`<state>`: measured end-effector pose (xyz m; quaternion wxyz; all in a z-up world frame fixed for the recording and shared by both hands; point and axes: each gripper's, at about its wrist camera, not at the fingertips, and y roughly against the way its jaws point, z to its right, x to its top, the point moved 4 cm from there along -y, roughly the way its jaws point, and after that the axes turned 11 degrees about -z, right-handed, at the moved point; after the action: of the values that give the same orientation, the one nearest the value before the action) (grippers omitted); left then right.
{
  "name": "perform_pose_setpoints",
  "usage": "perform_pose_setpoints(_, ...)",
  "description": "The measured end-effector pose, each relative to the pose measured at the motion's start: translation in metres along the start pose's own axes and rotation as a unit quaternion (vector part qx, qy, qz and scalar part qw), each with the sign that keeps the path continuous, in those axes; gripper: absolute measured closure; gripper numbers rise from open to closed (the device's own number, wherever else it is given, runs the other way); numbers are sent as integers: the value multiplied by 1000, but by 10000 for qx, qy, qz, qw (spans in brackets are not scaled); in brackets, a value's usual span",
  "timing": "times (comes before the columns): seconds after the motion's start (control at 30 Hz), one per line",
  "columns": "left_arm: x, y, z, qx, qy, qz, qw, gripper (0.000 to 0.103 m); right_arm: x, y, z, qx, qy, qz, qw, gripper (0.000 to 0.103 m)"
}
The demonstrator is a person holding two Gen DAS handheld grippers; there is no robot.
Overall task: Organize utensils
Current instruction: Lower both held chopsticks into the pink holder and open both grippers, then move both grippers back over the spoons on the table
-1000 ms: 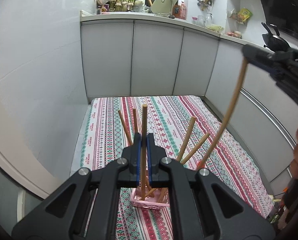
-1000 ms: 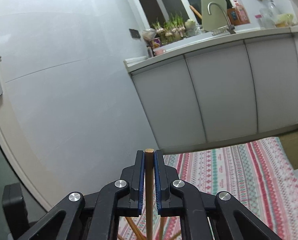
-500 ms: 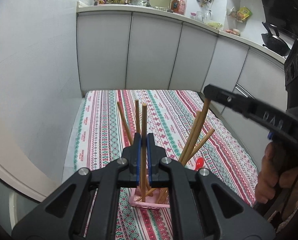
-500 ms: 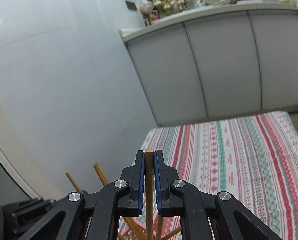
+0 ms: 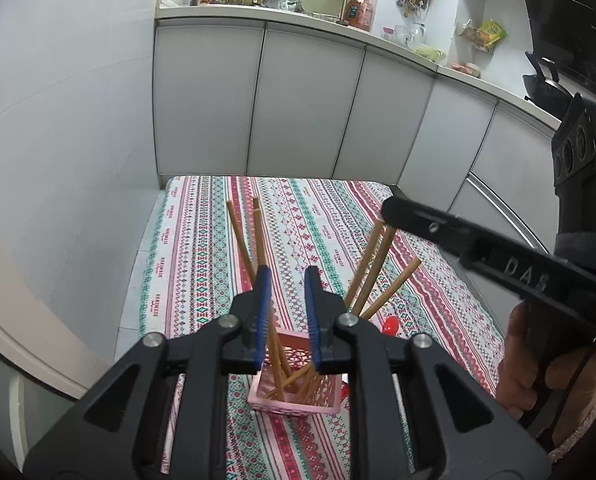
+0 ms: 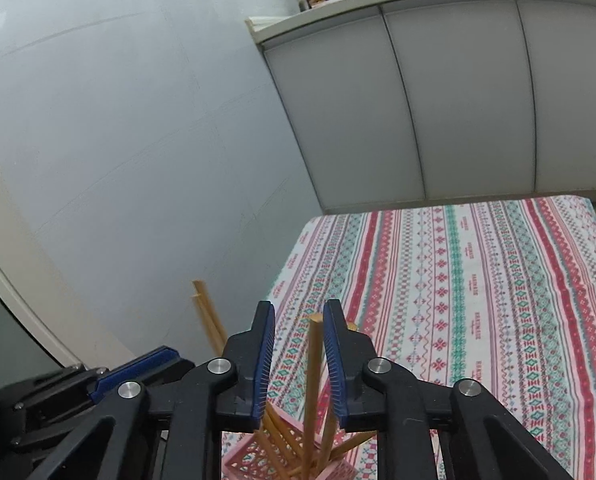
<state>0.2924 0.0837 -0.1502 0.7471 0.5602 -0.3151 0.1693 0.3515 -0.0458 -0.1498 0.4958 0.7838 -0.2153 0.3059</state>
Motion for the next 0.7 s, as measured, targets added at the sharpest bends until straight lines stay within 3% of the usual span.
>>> perform_pose_setpoints(0.27,-3,23,0,18,85,96,9999,64,7,36,13,-98,-134,158,9997,69)
perform_pose_setpoints(0.33,-6,29,1,21,98,126,9999,56,6,44,17,-142,-143,119,9997,64)
perform_pose_setpoints(0.47,-11,37,4,-47,137,74,9999,52,-3,62,22,-421,-21,-37,9991,61)
perform_pose_setpoints(0.53,-15,41,8,-62,116,50,9999,44,-9,69,23,-505,25,-115,9987,58)
perform_pose_setpoints(0.7,-28,43,24,-90,-7,-101,9999,36,-26,92,36,-734,-71,-278,9969,51)
